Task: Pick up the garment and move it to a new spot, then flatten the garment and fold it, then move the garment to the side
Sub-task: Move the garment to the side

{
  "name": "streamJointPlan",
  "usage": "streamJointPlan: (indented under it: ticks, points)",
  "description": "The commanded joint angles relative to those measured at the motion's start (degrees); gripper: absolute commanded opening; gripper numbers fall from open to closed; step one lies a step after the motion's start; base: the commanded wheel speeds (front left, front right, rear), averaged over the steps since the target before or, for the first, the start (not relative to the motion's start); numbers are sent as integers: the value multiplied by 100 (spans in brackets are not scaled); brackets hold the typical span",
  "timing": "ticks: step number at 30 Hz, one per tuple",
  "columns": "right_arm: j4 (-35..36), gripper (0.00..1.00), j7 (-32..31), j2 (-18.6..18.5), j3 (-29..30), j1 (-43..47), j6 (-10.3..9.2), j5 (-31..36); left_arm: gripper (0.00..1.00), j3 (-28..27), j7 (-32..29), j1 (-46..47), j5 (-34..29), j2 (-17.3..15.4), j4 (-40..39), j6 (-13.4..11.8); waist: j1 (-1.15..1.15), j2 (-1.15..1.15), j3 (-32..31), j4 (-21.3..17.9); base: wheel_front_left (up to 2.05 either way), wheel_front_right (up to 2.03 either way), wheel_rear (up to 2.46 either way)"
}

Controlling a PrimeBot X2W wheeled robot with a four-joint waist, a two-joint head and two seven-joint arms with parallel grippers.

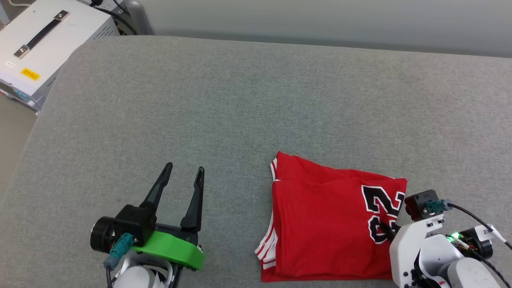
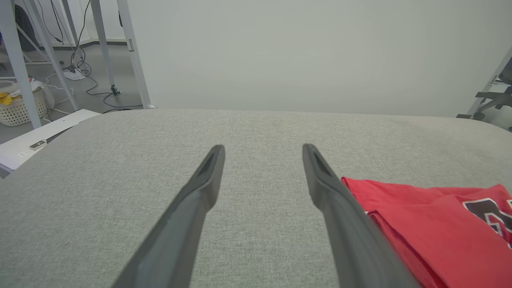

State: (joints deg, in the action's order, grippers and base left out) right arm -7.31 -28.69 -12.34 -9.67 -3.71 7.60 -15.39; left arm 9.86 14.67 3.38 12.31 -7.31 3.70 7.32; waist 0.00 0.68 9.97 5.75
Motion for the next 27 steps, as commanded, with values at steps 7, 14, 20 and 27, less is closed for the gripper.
streamJointPlan:
  ticks: [7, 14, 20, 27]
  points:
    - [365, 0, 90, -789, -537, -435, -11, 472, 100, 96, 33, -12, -37, -66, -57, 16, 0, -68, -196, -596, 0, 0, 0]
    - [762, 0, -104, -1769, -1073, -960, -11, 451, 100, 279, 33, 23, -67, -88, -171, 16, 0, -68, -32, -1253, 0, 0, 0]
    - [932, 0, -209, -2447, -1201, -1456, -11, 316, 100, 467, 33, 161, -106, -169, -306, 16, 0, -68, 294, -1814, 0, 0, 0]
    - [719, 0, -64, -2965, -1030, -1966, -11, 354, 100, 639, 33, 518, -205, -436, -653, 16, 0, -68, 971, -2368, 0, 0, 0]
